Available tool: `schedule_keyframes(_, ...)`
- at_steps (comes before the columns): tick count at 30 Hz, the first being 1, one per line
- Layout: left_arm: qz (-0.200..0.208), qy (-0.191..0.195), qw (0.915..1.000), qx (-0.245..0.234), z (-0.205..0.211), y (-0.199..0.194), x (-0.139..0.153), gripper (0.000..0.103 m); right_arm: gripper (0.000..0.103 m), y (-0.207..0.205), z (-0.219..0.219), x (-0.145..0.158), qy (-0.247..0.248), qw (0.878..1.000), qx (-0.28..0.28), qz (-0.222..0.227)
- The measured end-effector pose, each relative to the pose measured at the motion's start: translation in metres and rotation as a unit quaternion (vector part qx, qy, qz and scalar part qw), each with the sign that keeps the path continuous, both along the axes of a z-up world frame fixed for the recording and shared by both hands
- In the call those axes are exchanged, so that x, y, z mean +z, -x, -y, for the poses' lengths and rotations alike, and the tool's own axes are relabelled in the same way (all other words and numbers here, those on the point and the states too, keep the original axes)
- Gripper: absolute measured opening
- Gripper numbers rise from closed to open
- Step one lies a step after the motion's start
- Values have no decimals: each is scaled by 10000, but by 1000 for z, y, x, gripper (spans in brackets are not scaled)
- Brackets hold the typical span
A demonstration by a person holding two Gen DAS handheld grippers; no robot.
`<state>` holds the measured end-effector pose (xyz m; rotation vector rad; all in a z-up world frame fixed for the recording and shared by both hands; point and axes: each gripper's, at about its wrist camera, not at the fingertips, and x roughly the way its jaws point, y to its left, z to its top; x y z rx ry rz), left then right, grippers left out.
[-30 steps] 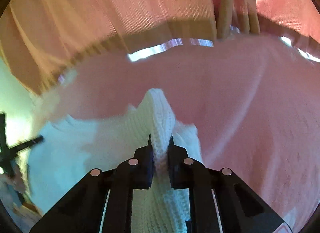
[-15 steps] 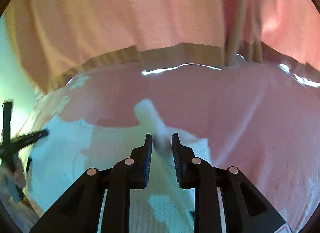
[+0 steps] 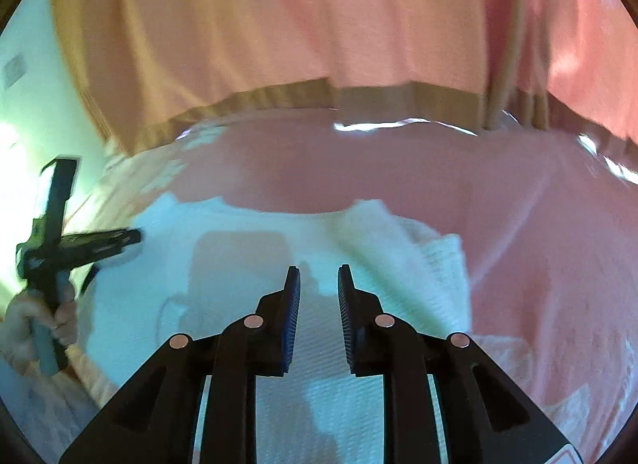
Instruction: Fold small clothes
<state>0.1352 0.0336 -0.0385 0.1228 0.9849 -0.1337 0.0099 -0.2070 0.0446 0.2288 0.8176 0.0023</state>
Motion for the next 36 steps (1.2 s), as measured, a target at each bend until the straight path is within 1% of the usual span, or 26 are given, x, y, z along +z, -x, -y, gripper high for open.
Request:
schedule_keyframes(2,33,-20,10000,-33,0,7,2,26,17,5,-21,1,48,9998,190,21)
schedule_keyframes(5,18,69,10000,-1,-4,16,5,29,17,7,-41,-2,-68,9991,410,-37)
schedule_keyframes(6,13,116,9999,29,-7,18,6,33,15,7,-46,-2,-83,9989,466,-59)
schedule_keyframes(7,8,186,9998,88,-11,22,7,40,13,6,-52,-3,-107,9985,540,-78)
schedule_keyframes(8,13,283,9995,153,-16,26,8,44,10,6,-58,-3,-131,9980,614,-78)
schedule_keyframes(9,21,424,9989,220,-23,30,10,55,9,6,-63,-3,-152,9975,680,-92)
schedule_keyframes(10,-7,675,9972,336,-34,35,11,71,8,6,-69,-4,-195,9968,766,-113)
schedule_keyframes(11,-81,957,9943,471,-46,40,10,77,8,5,-73,-6,-241,9962,830,-115)
schedule_keyframes(12,-132,1154,9915,579,-56,43,8,81,8,4,-78,-8,-285,9955,892,-131)
schedule_keyframes(13,-195,1408,9870,749,-69,48,4,82,8,3,-80,-10,-302,9951,927,-162)
schedule_keyframes(14,-264,1516,9840,896,-79,52,-2,82,8,1,-83,-12,-327,9947,955,-200)
schedule_keyframes(17,-483,1608,9782,1223,-102,55,-19,82,8,-6,-91,-21,-432,9932,1036,-322)
schedule_keyframes(19,-658,1714,9749,1262,-108,53,-29,82,8,-13,-99,-28,-413,9921,1105,-425)
schedule_keyframes(22,-744,1833,9712,1331,-110,50,-37,86,8,-25,-109,-40,-323,9913,1131,-598)
schedule_keyframes(24,-841,1958,9677,1347,-109,48,-41,86,7,-30,-112,-47,-311,9912,1073,-704)
schedule_keyframes(25,-960,2111,9634,1348,-109,45,-46,86,7,-31,-111,-47,-322,9916,1045,-691)
schedule_keyframes(27,-1061,2217,9596,1373,-109,43,-50,87,7,-34,-107,-38,-224,9933,972,-580)
schedule_keyframes(29,-1029,2124,9626,1334,-107,44,-50,89,7,-38,-83,-28,-113,9968,607,-501)
schedule_keyframes(30,-1010,2069,9644,1304,-105,44,-50,89,7,-41,-64,-25,-68,9981,309,-530)
schedule_keyframes(32,-963,1930,9684,1252,-102,44,-50,89,7,-44,-11,-25,-58,9961,-531,-705)
schedule_keyframes(33,-959,1907,9690,1246,-101,44,-49,89,8,-44,16,-26,44,9920,-981,-792)
schedule_keyframes(34,-955,1882,9695,1242,-101,43,-49,90,8,-43,46,-26,223,9852,-1494,-805)
schedule_keyframes(35,-948,1857,9701,1241,-100,43,-49,90,9,-40,67,-24,356,9786,-1874,-767)
schedule_keyframes(36,-943,1829,9708,1234,-98,42,-49,90,10,-37,78,-21,348,9747,-2091,-706)
